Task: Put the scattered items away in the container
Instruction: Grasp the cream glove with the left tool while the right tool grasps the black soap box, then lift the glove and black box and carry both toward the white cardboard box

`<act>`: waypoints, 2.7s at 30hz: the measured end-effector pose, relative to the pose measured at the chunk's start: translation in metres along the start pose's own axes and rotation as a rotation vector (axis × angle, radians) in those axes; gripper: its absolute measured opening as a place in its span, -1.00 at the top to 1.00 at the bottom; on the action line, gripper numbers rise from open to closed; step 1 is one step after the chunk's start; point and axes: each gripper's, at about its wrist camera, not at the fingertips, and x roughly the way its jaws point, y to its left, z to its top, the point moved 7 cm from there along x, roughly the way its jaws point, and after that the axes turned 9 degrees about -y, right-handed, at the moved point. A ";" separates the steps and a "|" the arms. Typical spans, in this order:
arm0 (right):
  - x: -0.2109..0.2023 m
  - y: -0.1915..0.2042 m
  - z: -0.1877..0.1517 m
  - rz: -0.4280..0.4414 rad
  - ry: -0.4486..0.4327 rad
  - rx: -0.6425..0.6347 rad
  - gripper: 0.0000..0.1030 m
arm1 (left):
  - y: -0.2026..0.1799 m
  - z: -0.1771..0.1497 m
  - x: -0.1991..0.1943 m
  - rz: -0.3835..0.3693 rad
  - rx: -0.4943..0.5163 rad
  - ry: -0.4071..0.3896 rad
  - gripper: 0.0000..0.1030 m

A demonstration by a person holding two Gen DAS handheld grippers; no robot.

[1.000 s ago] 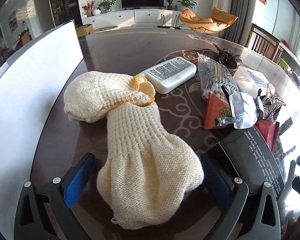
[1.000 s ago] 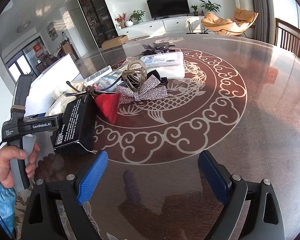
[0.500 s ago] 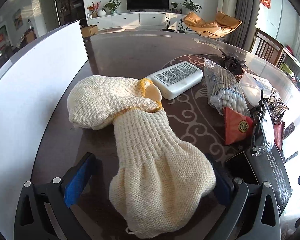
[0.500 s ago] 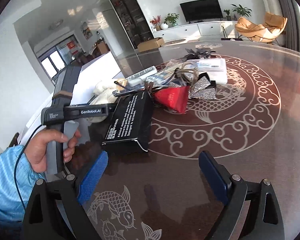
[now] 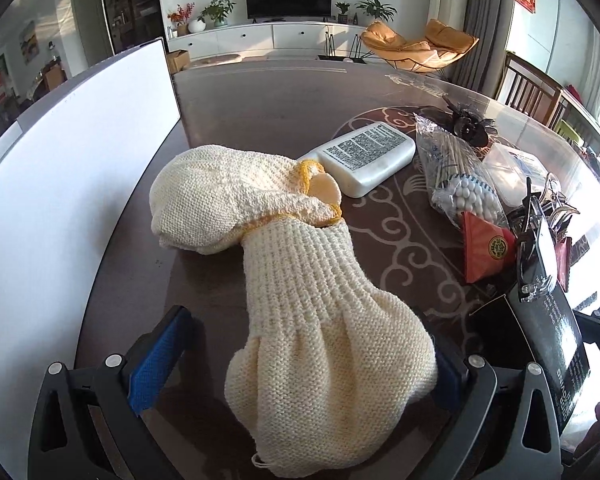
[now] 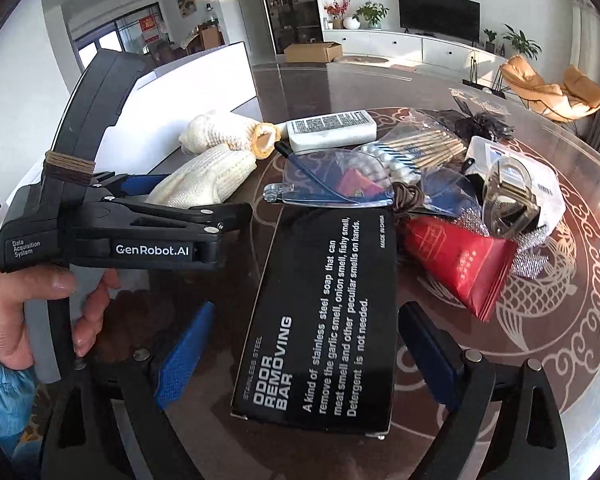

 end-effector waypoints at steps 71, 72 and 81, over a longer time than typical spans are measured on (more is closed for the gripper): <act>-0.086 -0.096 -0.066 -0.220 -0.002 0.038 -0.14 | -0.081 -0.054 -0.057 -0.043 0.046 0.048 -1.00; -0.087 -0.097 -0.066 -0.224 0.008 0.046 -0.14 | -0.081 -0.054 -0.058 -0.049 0.046 0.046 -1.00; -0.138 -0.080 -0.061 -0.151 -0.099 0.127 -0.14 | -0.076 -0.056 -0.115 -0.165 -0.035 -0.046 0.21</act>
